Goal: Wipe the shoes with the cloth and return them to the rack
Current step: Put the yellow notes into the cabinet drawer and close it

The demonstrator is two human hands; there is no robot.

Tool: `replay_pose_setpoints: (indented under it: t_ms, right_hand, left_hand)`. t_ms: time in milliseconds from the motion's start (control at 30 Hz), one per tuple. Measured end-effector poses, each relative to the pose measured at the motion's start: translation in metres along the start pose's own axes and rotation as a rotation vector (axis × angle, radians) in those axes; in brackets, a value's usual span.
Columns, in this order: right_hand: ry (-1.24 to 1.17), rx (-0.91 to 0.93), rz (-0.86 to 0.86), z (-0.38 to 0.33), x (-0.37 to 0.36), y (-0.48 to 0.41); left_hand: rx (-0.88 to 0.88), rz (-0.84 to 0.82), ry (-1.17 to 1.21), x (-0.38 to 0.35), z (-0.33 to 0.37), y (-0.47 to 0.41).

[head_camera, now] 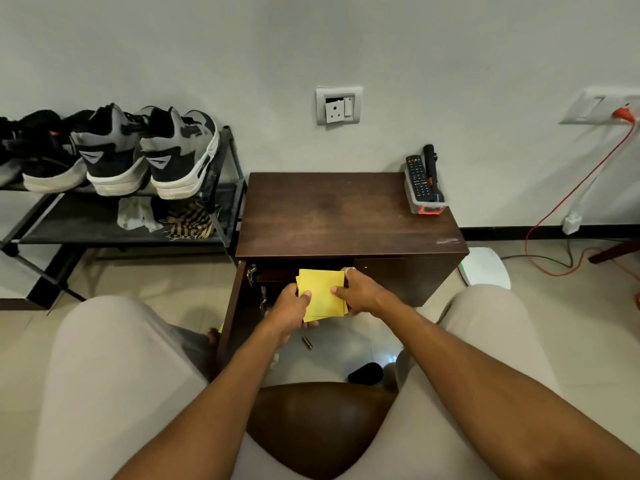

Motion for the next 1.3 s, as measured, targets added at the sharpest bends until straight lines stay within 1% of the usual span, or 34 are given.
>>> replay_pose_setpoints:
  t_ms: [133,300,500,600,767,833,967,1000,1133,1300]
  right_hand:
    - [0.041,0.014,-0.057,-0.004,-0.003,-0.002]
    - [0.020,0.006,-0.072,-0.003,-0.007,-0.006]
    - [-0.175,0.026,0.011,-0.006,-0.009,-0.011]
    - [-0.188,0.040,0.063,-0.005,-0.008,-0.014]
    - [-0.225,0.024,0.070,-0.001,-0.008,-0.020]
    - [-0.242,0.016,0.084,0.000,-0.009,-0.023]
    - [-0.315,-0.027,0.112,0.004,-0.010,-0.031]
    - [-0.330,-0.044,0.114,0.007,-0.011,-0.034]
    - [-0.372,-0.102,0.120,0.017,-0.016,-0.049]
    - [-0.452,-0.155,0.147,0.023,-0.025,-0.074]
  left_hand:
    - [0.006,0.031,-0.030,0.001,-0.004,-0.002]
    - [-0.008,0.057,-0.046,0.004,-0.006,-0.008]
    - [0.003,0.104,-0.058,0.012,-0.008,-0.014]
    - [0.011,0.107,-0.067,0.013,-0.010,-0.016]
    - [-0.006,0.114,-0.036,0.014,-0.011,-0.020]
    - [0.007,0.115,0.023,0.016,-0.013,-0.023]
    - [0.127,0.078,0.354,0.021,-0.023,-0.023]
    - [0.165,0.064,0.399,0.024,-0.029,-0.023]
    - [0.255,0.043,0.437,0.029,-0.052,-0.029]
    - [0.267,0.169,0.478,0.028,-0.065,-0.056]
Point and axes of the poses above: each hand's wrist, its own y-axis away from the middle knuckle, its own x-axis out of the back of the hand, z = x × y, the point moved 6 cm from there along -y, towards the middle knuckle, and after that the axes turned 2 degrees about x, right-handed, at the moved point
